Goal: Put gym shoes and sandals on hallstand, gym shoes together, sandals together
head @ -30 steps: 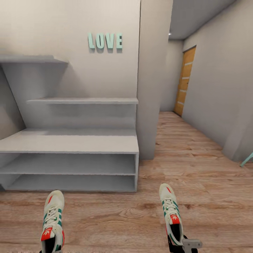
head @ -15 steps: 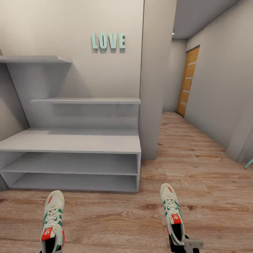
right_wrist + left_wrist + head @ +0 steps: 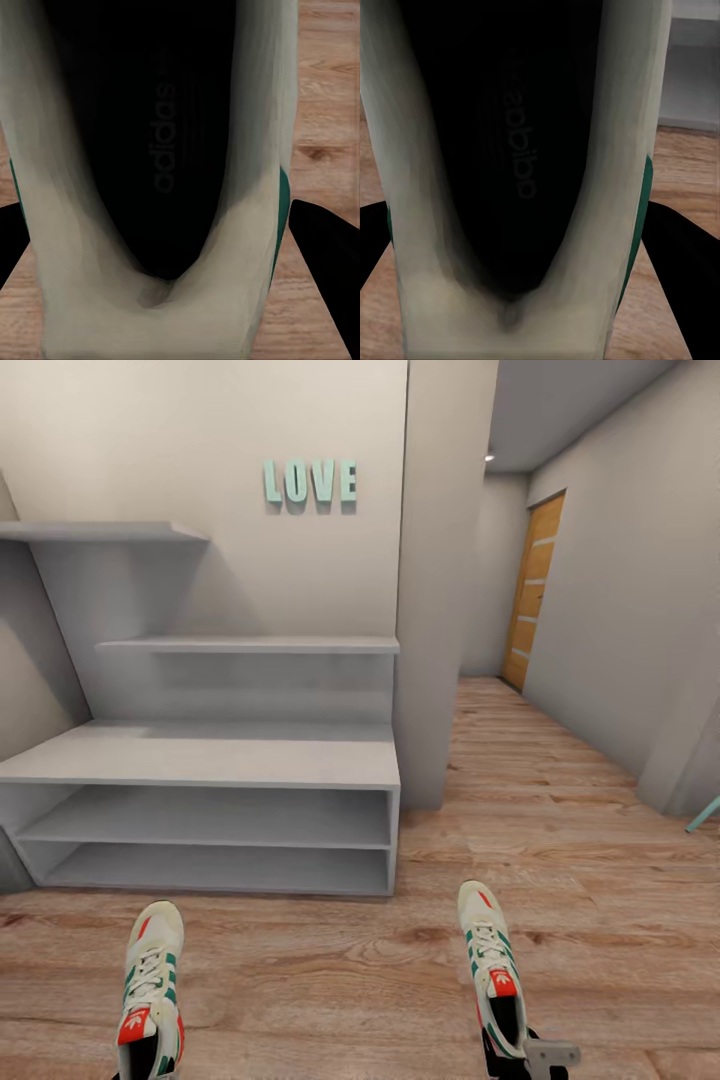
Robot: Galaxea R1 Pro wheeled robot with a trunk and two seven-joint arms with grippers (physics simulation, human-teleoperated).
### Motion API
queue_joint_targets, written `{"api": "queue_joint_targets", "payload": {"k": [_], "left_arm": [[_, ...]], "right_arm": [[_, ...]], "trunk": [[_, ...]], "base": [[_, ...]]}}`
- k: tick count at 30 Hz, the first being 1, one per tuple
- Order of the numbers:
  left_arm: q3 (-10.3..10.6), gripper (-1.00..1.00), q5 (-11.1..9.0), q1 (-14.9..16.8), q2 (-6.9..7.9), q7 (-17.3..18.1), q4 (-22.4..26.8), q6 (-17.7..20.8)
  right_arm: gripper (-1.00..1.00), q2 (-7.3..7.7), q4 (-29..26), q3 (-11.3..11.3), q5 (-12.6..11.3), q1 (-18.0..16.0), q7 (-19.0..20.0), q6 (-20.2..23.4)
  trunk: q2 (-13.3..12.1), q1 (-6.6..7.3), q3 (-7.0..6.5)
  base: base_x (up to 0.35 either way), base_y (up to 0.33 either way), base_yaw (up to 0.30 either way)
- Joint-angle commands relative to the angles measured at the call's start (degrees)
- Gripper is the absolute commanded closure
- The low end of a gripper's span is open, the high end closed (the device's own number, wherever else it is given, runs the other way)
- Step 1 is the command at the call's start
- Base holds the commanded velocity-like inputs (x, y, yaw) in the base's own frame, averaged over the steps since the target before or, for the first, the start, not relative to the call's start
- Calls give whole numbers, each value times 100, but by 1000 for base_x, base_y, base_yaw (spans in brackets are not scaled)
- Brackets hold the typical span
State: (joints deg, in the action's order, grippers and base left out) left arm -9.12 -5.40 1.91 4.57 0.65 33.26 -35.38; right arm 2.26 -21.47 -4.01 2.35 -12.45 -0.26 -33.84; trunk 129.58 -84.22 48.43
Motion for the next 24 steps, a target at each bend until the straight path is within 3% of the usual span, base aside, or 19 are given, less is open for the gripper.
{"api": "queue_joint_targets", "payload": {"k": [1, 2, 4, 7, 9, 13, 17, 24], "left_arm": [[6, 100, -73, 53, 31, 20, -5, 159], [3, 100, -76, 65, 44, 23, -3, 305], [2, 100, -62, 242, 78, 55, 94, 1178], [19, 100, -10, 798, 93, 77, 158, 2041], [57, 100, 92, 1145, 96, 110, 165, 2473], [196, 100, 414, 1766, 96, 307, 175, 3502], [250, 100, 600, 2377, 95, 528, 160, 4454], [276, 100, 660, 3319, 103, 625, 3, 5522]], "right_arm": [[100, 8, -24, -81, 7, -3, -7, -2], [100, 24, -37, -146, -6, -3, -8, -1], [100, 303, -73, -788, -152, -5, -4, 22], [100, 640, -171, -1598, -302, -5, -1, 136], [100, 785, -261, -1907, -334, -7, 4, 312], [100, 1074, -482, -2254, -367, -5, 29, 929], [100, 1295, -668, -2461, -378, -5, 40, 1486], [100, 1385, -948, -2873, -370, -4, 25, 1825]], "trunk": [[2, 1, 5], [2, 1, 5], [2, 1, 5], [2, 1, 5], [2, 1, 5], [2, 1, 5], [2, 1, 5], [2, 1, 5]], "base": [[-1, 0, 0], [0, 0, 0], [0, 0, 0], [0, 0, 0], [0, 0, 0], [0, 0, 0], [0, 0, 0], [0, 0, 0]]}}
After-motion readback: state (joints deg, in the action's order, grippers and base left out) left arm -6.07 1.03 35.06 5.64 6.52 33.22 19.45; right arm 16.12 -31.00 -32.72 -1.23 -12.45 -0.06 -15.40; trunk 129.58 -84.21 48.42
